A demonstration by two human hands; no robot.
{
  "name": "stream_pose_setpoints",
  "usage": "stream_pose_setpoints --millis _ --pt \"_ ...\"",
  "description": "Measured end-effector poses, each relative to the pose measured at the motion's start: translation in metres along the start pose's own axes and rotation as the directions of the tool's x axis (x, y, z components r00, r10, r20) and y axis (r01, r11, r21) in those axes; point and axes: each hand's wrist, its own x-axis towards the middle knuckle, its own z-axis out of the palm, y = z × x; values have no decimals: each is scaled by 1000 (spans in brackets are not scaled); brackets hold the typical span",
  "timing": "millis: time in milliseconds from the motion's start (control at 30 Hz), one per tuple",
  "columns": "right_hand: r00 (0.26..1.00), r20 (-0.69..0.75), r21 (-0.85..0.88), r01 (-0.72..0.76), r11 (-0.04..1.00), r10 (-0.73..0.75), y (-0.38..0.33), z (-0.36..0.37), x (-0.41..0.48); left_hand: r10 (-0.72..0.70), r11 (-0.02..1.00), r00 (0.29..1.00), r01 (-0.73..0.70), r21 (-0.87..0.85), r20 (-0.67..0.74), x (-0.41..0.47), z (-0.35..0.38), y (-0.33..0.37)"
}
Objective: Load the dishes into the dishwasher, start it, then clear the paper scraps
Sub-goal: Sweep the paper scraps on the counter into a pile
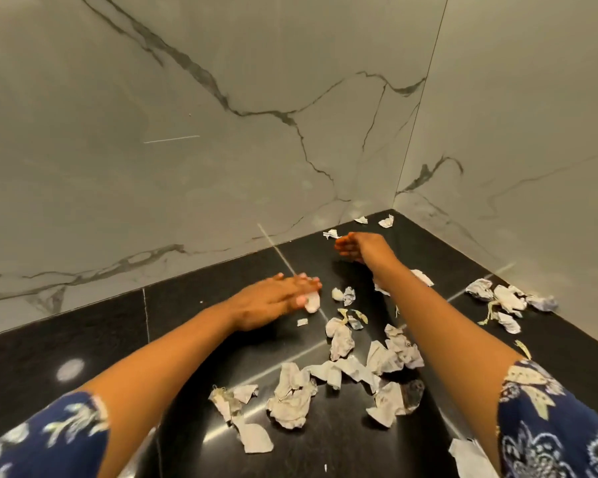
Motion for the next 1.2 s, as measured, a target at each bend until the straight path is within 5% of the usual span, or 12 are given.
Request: stream_pose_setpoints --millis 100,167,233,300,467,600,700,767,833,933,1100,1200 --pt "981 -34 -341 166 925 -189 -5 -18 12 24 954 987 -70 -293 -158 -12 5 3" --pt "976 20 -560 191 806 -217 -2 -28 23 -238 894 917 79 -440 -320 1 0 -1" --pt "978 143 -629 206 750 -149 3 -28 37 -467 878 818 384 -287 -335 23 -2 0" --pt "952 284 -627 273 730 -111 2 -19 44 -462 876 836 482 -7 -295 38 3 -1" --pt "871 484 -642 420 641 -86 9 -17 33 -402 896 881 435 94 -248 35 4 -6" --pt "873 487 -526 323 787 -33 7 -70 -8 -408 862 885 454 225 -223 39 8 -6" --pt "944 270 -367 283 886 -189 -2 -96 -5 -399 855 890 449 260 -222 40 9 -7" --pt "961 40 -440 263 859 -274 -3 -98 24 -395 852 892 446 273 -221 41 9 -9" --pt "978 -20 -508 170 844 -209 -2 -93 53 -397 849 891 447 281 -219 42 9 -11" --pt "989 82 -528 150 836 -125 3 -75 87 -393 853 890 447 270 -229 42 10 -13" --pt "919 375 -740 378 557 -124 6 -55 68 -375 883 898 422 206 -232 40 8 -15" --pt "888 447 -684 419 597 -111 7 -73 10 -354 906 911 390 164 -211 35 6 -9"
